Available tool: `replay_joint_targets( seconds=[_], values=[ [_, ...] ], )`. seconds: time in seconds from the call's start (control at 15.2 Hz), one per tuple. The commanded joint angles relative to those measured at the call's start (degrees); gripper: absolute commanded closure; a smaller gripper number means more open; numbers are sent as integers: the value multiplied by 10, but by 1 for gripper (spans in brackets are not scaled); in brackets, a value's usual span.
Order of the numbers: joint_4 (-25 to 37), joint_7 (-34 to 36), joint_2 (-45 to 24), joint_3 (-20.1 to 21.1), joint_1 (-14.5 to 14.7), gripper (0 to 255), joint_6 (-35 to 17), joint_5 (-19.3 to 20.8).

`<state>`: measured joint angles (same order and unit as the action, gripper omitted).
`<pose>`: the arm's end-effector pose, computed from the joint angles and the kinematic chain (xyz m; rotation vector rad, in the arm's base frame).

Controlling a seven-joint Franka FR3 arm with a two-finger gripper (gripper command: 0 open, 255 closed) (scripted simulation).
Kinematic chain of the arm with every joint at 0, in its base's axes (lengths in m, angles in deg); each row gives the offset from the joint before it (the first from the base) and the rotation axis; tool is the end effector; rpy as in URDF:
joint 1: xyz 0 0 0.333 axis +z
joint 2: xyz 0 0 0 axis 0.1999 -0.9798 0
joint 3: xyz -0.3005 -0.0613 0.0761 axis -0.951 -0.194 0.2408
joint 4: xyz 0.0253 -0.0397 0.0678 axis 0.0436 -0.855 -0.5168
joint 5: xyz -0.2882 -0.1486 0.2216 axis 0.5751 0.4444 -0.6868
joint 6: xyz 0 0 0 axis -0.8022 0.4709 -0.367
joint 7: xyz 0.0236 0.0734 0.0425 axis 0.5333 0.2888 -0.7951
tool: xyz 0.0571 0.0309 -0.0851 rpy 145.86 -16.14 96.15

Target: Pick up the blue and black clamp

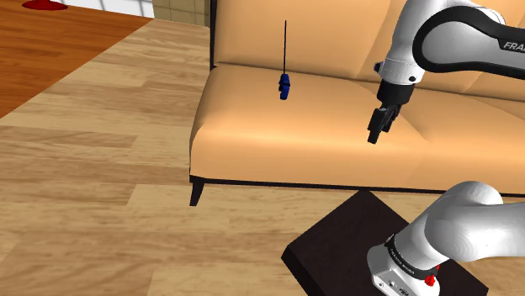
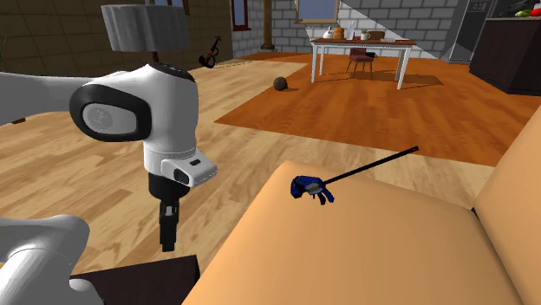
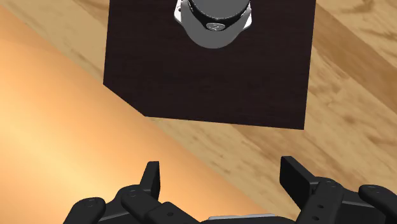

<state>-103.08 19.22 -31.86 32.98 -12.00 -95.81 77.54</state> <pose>0.2948 -0.0012 0.5377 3.0893 0.1709 -0.3069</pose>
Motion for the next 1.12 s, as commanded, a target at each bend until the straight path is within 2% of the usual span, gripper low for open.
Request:
replay_joint_targets(
  seconds=[0.0,0.53,1.06],
  values=[
    [0,0,0,0,0,0,0,0],
    [123,79,-157,36,-7,0,-70,-19],
    [284,155,-311,63,-15,0,-97,-10]
  ],
)
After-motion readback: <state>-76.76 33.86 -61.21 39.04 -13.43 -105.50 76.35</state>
